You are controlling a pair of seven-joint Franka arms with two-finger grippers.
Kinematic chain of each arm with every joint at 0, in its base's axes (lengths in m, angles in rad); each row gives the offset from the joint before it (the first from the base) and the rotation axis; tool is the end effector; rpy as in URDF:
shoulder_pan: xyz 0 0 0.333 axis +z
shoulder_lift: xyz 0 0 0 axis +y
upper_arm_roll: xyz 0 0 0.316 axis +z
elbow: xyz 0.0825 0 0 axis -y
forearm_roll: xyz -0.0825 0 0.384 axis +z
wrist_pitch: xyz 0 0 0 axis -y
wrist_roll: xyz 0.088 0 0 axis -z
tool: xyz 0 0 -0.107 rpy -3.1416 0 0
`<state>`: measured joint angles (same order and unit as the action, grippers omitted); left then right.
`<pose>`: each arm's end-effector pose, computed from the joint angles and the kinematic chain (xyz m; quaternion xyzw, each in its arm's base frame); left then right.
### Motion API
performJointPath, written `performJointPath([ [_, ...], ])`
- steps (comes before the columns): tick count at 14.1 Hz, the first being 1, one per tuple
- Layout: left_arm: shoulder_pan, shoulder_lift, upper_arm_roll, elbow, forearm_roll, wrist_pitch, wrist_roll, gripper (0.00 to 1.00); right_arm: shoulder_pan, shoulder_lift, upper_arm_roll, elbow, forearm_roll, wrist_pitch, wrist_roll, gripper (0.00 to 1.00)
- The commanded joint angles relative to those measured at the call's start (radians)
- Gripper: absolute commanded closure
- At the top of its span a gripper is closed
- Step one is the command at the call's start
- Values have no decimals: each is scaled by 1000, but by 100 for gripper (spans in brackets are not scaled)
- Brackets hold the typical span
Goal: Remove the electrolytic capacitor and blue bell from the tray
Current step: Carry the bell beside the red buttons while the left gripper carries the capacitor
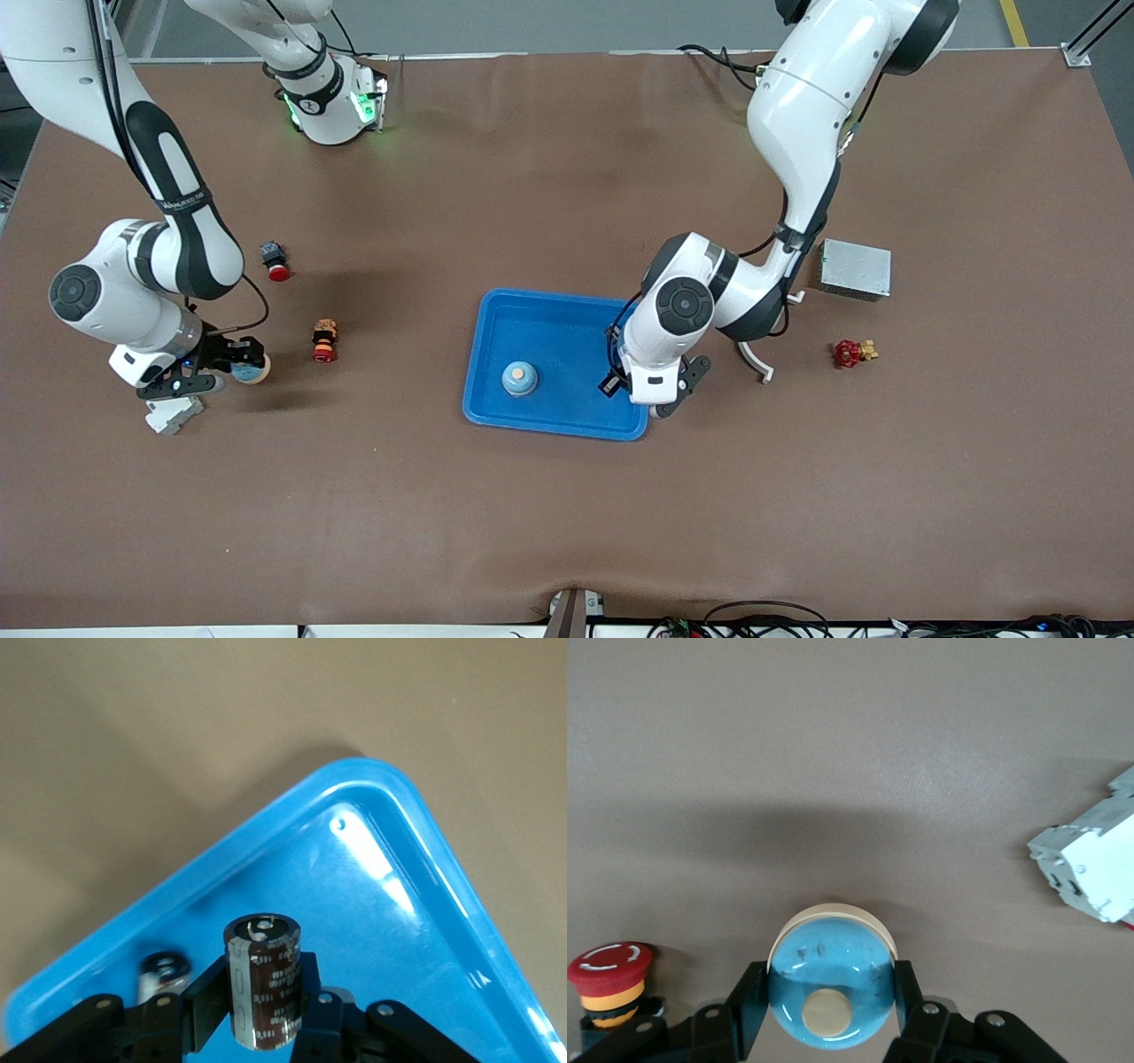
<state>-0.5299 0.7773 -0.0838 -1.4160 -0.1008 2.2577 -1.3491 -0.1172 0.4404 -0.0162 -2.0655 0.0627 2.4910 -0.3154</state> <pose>0.6068 -0.4156 0.2441 0.9139 0.3987 -0.0390 0.0657 0.5848 -0.0787 0.2154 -0.9976 -0.0666 0.0037 0.0166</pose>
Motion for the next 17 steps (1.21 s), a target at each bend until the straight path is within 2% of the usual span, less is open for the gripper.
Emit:
performJointPath([
  [1, 16, -79, 9, -17, 35, -113, 7, 100, -21, 14, 21, -4, 22, 12, -21, 100],
  [4, 82, -165, 3, -26, 30, -298, 202, 100, -21, 24, 21, -2, 22, 31, -19, 100],
  [6, 137, -229, -4, -55, 23, -369, 330, 100, -21, 34, 21, -1, 34, 32, -17, 100],
  [10, 246, -389, -2, -262, 23, -377, 591, 100, -18, 55, 21, -2, 46, 63, -17, 100],
  [11, 278, -421, -2, -308, 23, -377, 672, 100, -18, 55, 21, -1, 46, 63, -17, 82],
  [12, 310, -438, -2, -339, 26, -376, 739, 100, -18, 55, 21, -1, 46, 63, -13, 29],
  [13, 336, -446, -2, -356, 32, -376, 792, 100, -18, 54, 21, -1, 46, 62, -10, 0],
  [17, 415, -437, -1, -386, 77, -343, 948, 100, -13, 15, 21, 31, 45, -19, -11, 0],
])
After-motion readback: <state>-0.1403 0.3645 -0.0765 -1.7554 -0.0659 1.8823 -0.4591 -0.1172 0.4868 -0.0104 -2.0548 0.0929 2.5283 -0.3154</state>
